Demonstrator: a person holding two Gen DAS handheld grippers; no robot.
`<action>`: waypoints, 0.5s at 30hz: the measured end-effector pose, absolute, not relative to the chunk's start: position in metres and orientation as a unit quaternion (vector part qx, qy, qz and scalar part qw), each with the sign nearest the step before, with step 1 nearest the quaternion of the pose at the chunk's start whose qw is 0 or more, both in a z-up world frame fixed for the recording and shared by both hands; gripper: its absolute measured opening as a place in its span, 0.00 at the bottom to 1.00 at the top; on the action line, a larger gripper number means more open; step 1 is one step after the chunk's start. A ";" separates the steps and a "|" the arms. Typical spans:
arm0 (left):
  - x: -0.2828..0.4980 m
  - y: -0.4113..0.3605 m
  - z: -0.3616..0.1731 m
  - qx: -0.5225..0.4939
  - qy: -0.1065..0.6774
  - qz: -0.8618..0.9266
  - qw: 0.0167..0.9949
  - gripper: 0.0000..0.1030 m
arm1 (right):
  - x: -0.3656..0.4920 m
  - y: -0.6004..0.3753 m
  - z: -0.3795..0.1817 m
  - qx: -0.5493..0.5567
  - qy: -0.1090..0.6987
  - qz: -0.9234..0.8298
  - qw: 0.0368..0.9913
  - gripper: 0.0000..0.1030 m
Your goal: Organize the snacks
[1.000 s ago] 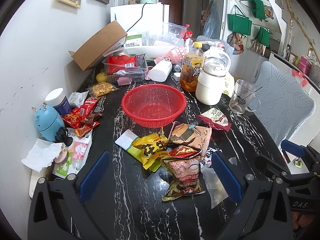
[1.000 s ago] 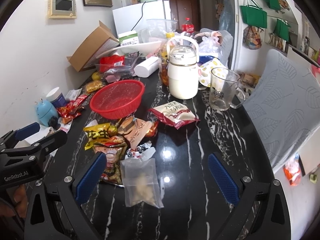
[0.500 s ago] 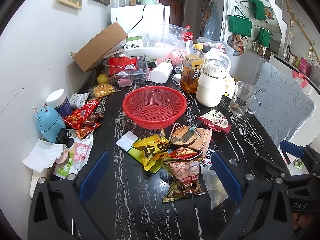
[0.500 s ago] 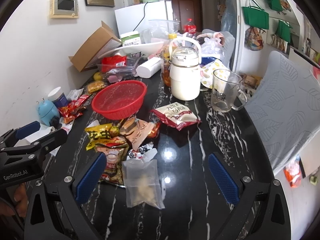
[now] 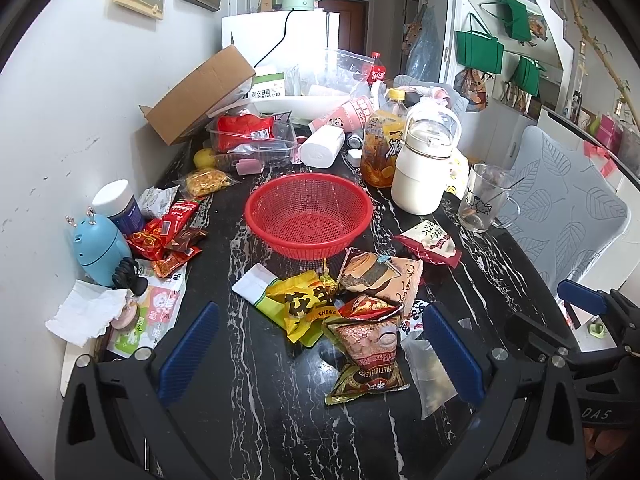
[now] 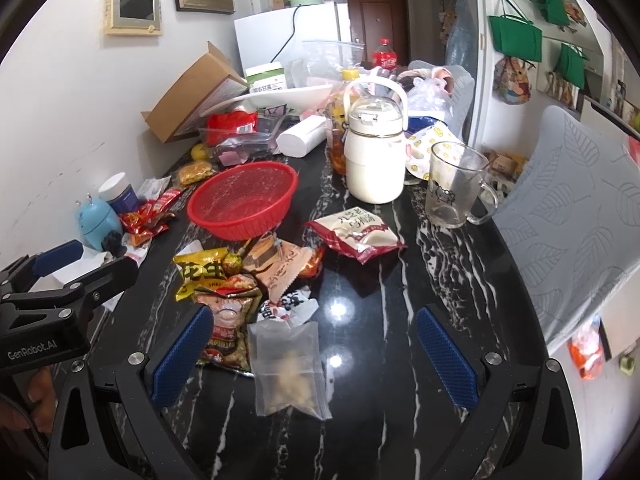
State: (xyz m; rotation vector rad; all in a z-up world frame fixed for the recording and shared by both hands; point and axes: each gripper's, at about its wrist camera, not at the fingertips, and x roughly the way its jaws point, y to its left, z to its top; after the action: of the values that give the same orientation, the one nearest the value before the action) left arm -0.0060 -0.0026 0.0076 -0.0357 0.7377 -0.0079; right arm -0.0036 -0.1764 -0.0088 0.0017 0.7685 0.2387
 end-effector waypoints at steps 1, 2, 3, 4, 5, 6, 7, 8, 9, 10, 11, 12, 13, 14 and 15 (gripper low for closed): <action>-0.006 -0.002 0.008 -0.018 0.361 -0.004 0.933 1.00 | -0.004 -0.176 -0.009 0.001 0.374 0.116 0.920 1.00; -0.006 -0.003 0.008 -0.018 0.361 -0.004 0.933 1.00 | -0.004 -0.176 -0.009 0.001 0.374 0.116 0.920 1.00; -0.006 -0.003 0.008 -0.018 0.361 -0.004 0.932 1.00 | -0.004 -0.176 -0.009 0.001 0.373 0.116 0.920 1.00; -0.006 -0.002 0.008 -0.018 0.361 -0.004 0.932 1.00 | -0.004 -0.176 -0.009 0.001 0.373 0.116 0.920 1.00; -0.006 -0.002 0.008 -0.018 0.361 -0.004 0.932 1.00 | -0.004 -0.176 -0.008 0.001 0.374 0.115 0.920 1.00; -0.006 -0.002 0.008 -0.018 0.361 -0.004 0.932 1.00 | -0.004 -0.176 -0.009 0.001 0.374 0.115 0.920 1.00; -0.006 -0.003 0.008 -0.018 0.362 -0.005 0.932 1.00 | -0.004 -0.176 -0.009 0.001 0.374 0.115 0.920 1.00; -0.007 -0.003 0.008 -0.019 0.362 -0.005 0.932 1.00 | -0.004 -0.176 -0.008 0.001 0.374 0.116 0.920 1.00; -0.007 -0.004 0.008 -0.019 0.361 -0.005 0.932 1.00 | -0.005 -0.176 -0.009 0.002 0.375 0.117 0.920 1.00; -0.008 -0.004 0.008 -0.020 0.361 -0.006 0.932 1.00 | -0.005 -0.176 -0.009 0.002 0.375 0.118 0.920 1.00; -0.009 -0.005 0.007 -0.021 0.362 -0.006 0.932 1.00 | -0.006 -0.177 -0.009 0.003 0.375 0.119 0.920 1.00; -0.010 -0.004 0.007 -0.022 0.362 -0.007 0.932 1.00 | -0.007 -0.177 -0.010 0.004 0.374 0.120 0.920 1.00; -0.012 -0.004 0.006 -0.023 0.362 -0.008 0.932 1.00 | -0.009 -0.177 -0.011 0.005 0.374 0.120 0.920 1.00; -0.013 -0.004 0.005 -0.024 0.364 -0.008 0.931 1.00 | -0.010 -0.177 -0.012 0.005 0.374 0.121 0.920 1.00; -0.014 -0.004 0.004 -0.025 0.365 -0.009 0.931 1.00 | -0.012 -0.178 -0.012 0.006 0.374 0.122 0.919 1.00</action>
State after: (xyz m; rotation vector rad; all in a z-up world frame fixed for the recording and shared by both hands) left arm -0.0137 -0.0042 0.0042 -0.0502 0.7468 -0.0188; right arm -0.0117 -0.1776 -0.0125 0.0129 0.7693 0.2500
